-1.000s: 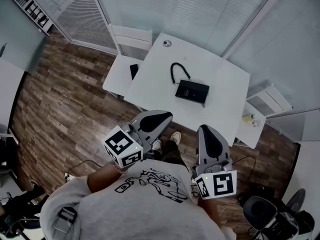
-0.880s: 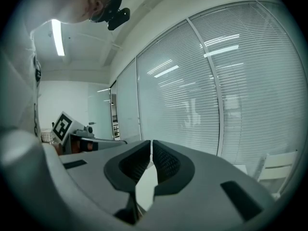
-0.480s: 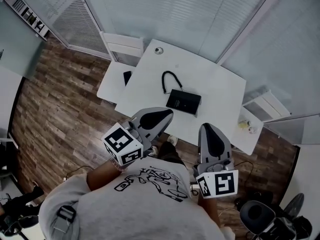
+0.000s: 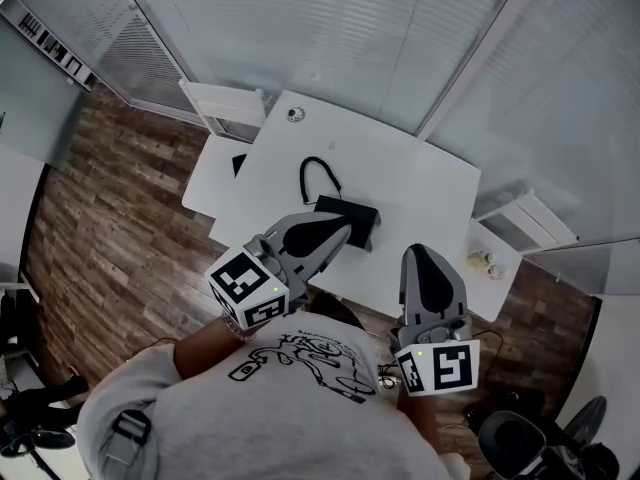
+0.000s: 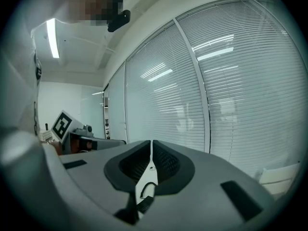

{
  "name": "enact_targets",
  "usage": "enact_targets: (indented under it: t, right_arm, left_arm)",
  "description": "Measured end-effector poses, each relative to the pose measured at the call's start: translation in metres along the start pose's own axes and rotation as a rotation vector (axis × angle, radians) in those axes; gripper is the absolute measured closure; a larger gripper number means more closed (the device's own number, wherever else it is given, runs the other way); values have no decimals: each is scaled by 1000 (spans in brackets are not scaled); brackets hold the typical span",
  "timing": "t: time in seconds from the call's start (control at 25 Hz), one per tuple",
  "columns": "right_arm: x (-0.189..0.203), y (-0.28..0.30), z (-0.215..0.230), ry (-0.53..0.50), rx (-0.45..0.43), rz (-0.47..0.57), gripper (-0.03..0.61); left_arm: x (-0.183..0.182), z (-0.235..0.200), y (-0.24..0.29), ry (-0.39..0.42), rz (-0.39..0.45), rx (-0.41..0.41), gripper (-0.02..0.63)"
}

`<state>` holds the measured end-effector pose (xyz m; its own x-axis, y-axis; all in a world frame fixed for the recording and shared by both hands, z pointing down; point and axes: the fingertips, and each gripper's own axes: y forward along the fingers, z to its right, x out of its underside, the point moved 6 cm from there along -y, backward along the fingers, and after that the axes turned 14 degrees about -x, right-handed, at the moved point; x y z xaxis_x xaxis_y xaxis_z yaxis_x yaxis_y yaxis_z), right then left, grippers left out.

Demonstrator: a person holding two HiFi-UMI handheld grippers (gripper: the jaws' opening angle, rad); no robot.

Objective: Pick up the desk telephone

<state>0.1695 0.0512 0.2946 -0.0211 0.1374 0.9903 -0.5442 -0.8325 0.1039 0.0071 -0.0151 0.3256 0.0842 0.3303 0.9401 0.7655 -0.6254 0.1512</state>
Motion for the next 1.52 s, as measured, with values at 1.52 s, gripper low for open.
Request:
enact_targets:
  t: [1.52]
  right_arm:
    - [-14,101,27,4,13,-18,565]
  left_arm:
    - [-34,-94,38,-30,2,-11,604]
